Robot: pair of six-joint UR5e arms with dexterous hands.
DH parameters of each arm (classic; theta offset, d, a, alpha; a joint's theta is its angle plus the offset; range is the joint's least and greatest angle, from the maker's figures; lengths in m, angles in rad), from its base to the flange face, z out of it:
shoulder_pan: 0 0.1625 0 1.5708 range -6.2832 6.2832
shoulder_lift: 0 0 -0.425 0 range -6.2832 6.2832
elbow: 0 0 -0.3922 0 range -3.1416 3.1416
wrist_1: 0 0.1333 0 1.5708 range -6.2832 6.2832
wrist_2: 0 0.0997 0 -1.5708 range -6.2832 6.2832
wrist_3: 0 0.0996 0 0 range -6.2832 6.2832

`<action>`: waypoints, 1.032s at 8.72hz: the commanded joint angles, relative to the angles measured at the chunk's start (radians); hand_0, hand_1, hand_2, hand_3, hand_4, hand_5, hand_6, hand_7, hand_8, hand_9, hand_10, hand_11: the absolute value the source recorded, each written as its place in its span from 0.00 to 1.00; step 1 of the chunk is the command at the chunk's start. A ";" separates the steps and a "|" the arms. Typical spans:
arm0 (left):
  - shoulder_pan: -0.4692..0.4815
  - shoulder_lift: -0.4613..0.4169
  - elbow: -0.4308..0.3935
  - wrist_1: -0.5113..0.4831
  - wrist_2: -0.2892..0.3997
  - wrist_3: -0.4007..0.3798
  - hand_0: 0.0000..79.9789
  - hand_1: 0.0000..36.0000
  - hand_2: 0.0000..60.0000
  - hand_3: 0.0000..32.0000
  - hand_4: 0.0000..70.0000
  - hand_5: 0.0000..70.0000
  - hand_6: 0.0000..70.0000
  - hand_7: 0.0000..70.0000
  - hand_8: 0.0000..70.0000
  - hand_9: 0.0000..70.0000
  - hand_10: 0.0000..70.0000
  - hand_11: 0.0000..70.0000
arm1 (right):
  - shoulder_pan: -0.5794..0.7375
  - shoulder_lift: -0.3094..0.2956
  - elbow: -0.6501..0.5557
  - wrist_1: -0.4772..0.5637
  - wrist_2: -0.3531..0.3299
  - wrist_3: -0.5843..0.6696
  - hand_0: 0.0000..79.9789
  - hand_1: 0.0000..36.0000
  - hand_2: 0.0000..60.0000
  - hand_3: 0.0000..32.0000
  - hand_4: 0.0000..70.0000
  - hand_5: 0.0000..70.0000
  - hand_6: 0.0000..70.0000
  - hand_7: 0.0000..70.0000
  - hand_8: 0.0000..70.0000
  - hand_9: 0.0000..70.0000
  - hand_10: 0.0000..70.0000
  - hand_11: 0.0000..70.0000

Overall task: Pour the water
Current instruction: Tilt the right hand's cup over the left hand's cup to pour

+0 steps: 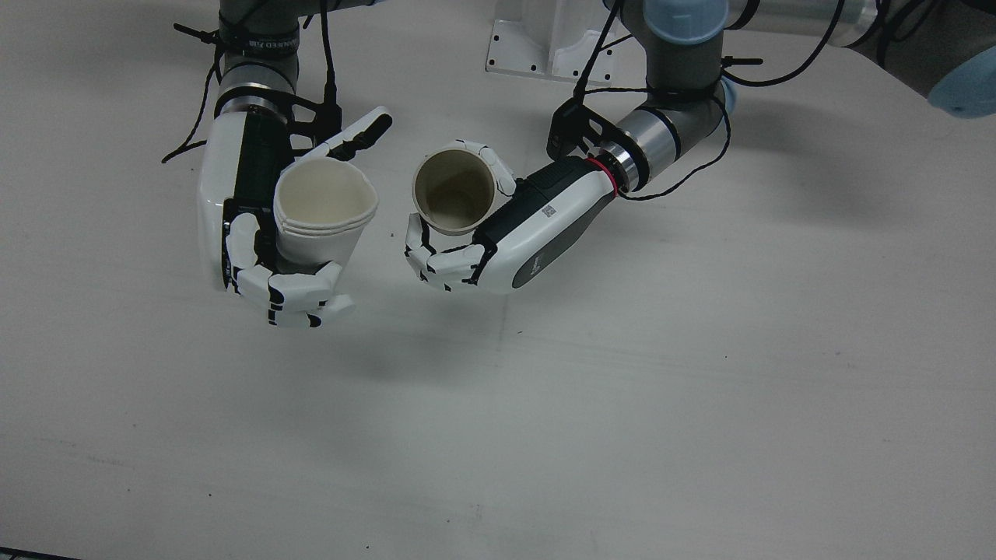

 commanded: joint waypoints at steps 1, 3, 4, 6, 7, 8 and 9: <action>-0.001 -0.031 0.008 0.000 0.002 0.011 0.58 0.57 1.00 0.00 0.55 0.95 0.66 0.85 0.66 0.66 0.39 0.57 | -0.007 0.001 0.103 -0.001 -0.017 -0.183 0.47 0.02 0.07 0.00 0.05 0.69 0.58 1.00 0.52 0.58 0.56 0.79; -0.001 -0.028 0.007 0.003 0.002 0.010 0.58 0.57 1.00 0.00 0.55 0.95 0.66 0.84 0.66 0.65 0.39 0.57 | -0.003 -0.030 0.219 -0.004 -0.047 -0.343 0.49 0.06 0.10 0.00 0.05 0.70 0.56 1.00 0.48 0.55 0.56 0.79; -0.003 -0.025 0.001 0.006 0.002 0.010 0.58 0.57 1.00 0.00 0.55 0.95 0.65 0.84 0.66 0.65 0.39 0.57 | 0.030 -0.059 0.244 -0.004 -0.058 -0.375 0.49 0.07 0.12 0.00 0.05 0.69 0.57 0.99 0.48 0.56 0.57 0.80; -0.006 -0.022 -0.006 0.008 0.002 0.003 0.58 0.57 1.00 0.00 0.55 0.94 0.65 0.83 0.65 0.65 0.38 0.56 | 0.126 -0.111 0.239 -0.011 -0.150 -0.387 0.50 0.09 0.14 0.00 0.06 0.70 0.57 0.98 0.46 0.55 0.56 0.79; -0.005 -0.026 -0.004 0.008 0.002 0.003 0.58 0.58 1.00 0.00 0.55 0.94 0.65 0.83 0.65 0.65 0.38 0.56 | 0.163 -0.135 0.238 -0.013 -0.179 -0.398 0.50 0.10 0.15 0.00 0.07 0.70 0.58 0.98 0.45 0.55 0.56 0.78; -0.005 -0.028 -0.004 0.008 0.002 0.003 0.58 0.58 1.00 0.00 0.55 0.94 0.65 0.83 0.65 0.65 0.39 0.57 | 0.194 -0.139 0.238 -0.033 -0.216 -0.425 0.52 0.13 0.17 0.00 0.09 0.71 0.59 0.98 0.44 0.55 0.56 0.78; -0.005 -0.028 -0.004 0.008 0.002 0.005 0.58 0.58 1.00 0.00 0.55 0.95 0.65 0.83 0.65 0.65 0.39 0.57 | 0.205 -0.136 0.238 -0.047 -0.236 -0.441 0.52 0.13 0.18 0.00 0.10 0.69 0.58 0.97 0.44 0.55 0.56 0.79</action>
